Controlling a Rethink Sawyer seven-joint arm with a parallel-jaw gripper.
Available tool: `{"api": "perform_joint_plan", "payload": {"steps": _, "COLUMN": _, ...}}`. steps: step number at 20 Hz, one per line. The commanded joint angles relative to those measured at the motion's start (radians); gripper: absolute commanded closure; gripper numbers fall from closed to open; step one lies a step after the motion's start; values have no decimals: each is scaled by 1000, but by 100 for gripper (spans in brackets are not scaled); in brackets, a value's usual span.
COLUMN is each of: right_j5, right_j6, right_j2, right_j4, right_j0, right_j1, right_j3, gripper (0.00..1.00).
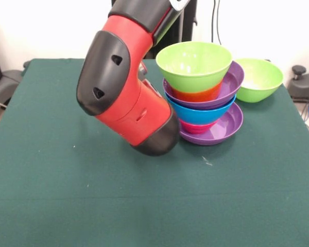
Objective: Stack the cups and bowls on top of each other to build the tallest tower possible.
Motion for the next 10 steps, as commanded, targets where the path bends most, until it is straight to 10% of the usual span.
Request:
{"api": "perform_joint_plan", "payload": {"steps": 1, "right_j5": -4, "right_j6": 255, "right_j2": 38, "right_j4": 97, "right_j0": -18, "right_j1": 53, "right_j3": -111, "gripper": 0}}
{"api": "perform_joint_plan", "payload": {"steps": 10, "right_j5": -71, "right_j6": 532, "right_j2": -7, "right_j4": 274, "right_j0": 28, "right_j1": 22, "right_j3": -16, "gripper": 0}}
